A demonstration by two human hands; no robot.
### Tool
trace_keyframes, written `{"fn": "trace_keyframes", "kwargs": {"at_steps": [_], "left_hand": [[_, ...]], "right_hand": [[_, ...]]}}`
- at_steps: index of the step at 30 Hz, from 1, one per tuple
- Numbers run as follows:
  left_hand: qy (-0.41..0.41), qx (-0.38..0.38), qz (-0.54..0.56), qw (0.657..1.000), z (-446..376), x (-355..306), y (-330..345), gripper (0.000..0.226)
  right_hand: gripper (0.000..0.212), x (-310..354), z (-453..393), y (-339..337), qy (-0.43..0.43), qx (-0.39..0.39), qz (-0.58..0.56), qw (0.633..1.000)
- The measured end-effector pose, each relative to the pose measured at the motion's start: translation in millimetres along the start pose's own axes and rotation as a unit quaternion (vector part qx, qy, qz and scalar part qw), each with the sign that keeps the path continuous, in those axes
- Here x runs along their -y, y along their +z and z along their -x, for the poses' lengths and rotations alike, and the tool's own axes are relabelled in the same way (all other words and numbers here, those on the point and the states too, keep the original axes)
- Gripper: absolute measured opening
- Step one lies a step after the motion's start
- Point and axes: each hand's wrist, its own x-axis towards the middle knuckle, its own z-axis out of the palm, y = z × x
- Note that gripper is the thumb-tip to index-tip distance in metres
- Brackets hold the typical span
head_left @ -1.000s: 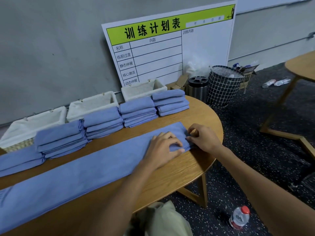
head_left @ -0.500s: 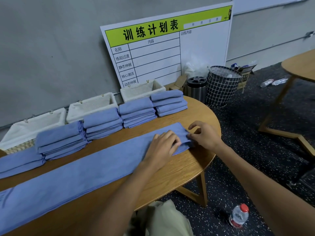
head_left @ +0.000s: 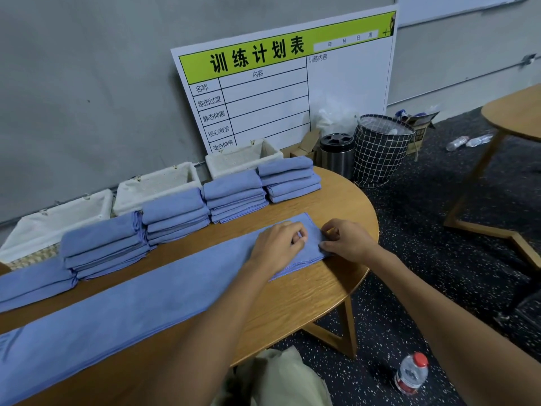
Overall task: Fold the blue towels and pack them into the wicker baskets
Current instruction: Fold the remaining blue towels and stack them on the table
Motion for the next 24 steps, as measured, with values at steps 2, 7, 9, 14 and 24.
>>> {"fn": "trace_keyframes", "kwargs": {"at_steps": [2, 7, 9, 14, 24], "left_hand": [[-0.002, 0.033, -0.014, 0.999, -6, 1, 1, 0.011], [-0.009, 0.068, -0.022, 0.997, -10, 6, 0, 0.031], [-0.007, 0.083, -0.016, 0.996, -15, 9, -5, 0.035], [-0.029, 0.018, -0.012, 0.999, -48, 16, -7, 0.026], [-0.091, 0.069, 0.111, 0.987, -103, 25, 16, 0.012]], "right_hand": [[0.04, 0, 0, 1, 0.002, 0.002, 0.002, 1.0], [0.038, 0, 0, 0, 0.003, 0.013, 0.001, 1.0], [0.036, 0, 0, -1, 0.003, 0.015, -0.002, 1.0], [0.027, 3, 1, 1, 0.012, -0.004, -0.022, 1.0], [0.038, 10, -9, 12, 0.054, -0.069, 0.01, 0.996]]}}
